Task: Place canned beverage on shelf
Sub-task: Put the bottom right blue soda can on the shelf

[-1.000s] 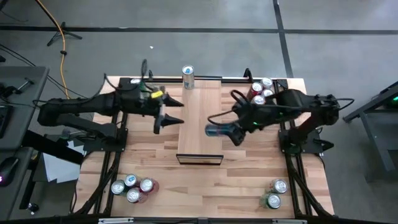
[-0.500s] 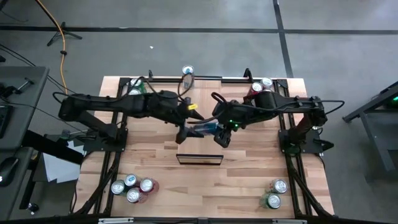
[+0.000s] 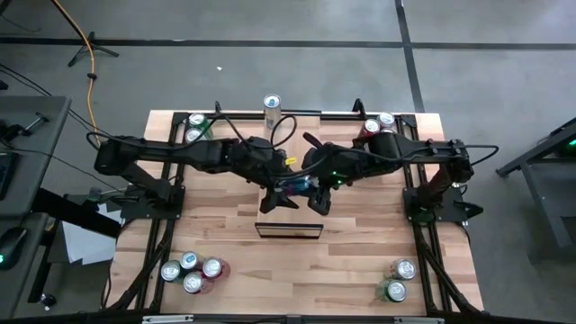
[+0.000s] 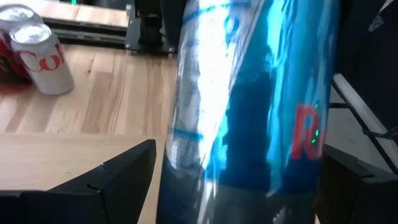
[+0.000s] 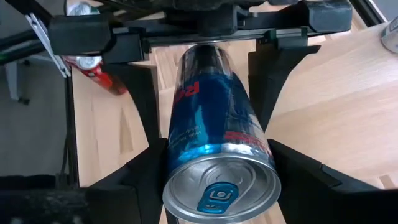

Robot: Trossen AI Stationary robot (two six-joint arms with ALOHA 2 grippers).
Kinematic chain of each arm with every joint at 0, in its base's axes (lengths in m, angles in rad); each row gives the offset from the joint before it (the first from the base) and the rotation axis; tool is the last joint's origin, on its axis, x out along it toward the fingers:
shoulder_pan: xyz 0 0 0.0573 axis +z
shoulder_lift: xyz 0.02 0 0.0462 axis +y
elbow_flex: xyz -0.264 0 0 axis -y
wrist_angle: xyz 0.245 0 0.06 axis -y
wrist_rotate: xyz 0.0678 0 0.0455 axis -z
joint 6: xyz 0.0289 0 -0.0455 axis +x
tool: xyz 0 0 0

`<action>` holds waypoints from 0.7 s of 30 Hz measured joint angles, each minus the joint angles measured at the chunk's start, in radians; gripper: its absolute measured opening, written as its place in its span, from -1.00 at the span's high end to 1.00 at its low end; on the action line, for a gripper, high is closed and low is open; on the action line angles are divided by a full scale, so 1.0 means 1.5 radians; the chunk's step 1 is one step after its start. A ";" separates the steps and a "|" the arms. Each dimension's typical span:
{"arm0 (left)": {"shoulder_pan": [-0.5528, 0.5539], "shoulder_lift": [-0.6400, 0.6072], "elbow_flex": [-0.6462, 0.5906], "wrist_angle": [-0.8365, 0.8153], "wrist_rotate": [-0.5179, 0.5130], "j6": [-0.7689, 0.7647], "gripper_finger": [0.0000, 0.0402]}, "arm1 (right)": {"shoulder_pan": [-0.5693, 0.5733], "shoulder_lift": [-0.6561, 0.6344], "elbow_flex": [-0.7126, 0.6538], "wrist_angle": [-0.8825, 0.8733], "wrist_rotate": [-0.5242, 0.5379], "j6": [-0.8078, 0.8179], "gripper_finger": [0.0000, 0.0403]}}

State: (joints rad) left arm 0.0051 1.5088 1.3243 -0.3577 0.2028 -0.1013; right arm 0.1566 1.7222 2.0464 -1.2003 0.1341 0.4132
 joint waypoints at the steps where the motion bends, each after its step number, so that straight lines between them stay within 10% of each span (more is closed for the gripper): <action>1: 0.000 0.000 0.000 -0.001 0.000 0.000 -0.61 | 0.000 0.000 0.000 -0.005 0.000 0.000 -0.11; 13: 0.001 -0.001 0.000 -0.012 0.003 0.033 0.26 | 0.001 0.000 0.000 -0.017 -0.001 -0.008 -0.11; 21: 0.017 -0.005 0.001 -0.042 -0.004 0.045 0.26 | 0.000 0.000 0.002 -0.012 0.002 -0.036 -0.36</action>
State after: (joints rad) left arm 0.0309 1.5013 1.3259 -0.4201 0.1968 -0.0339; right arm 0.1566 1.7222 2.0501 -1.2179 0.1374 0.3599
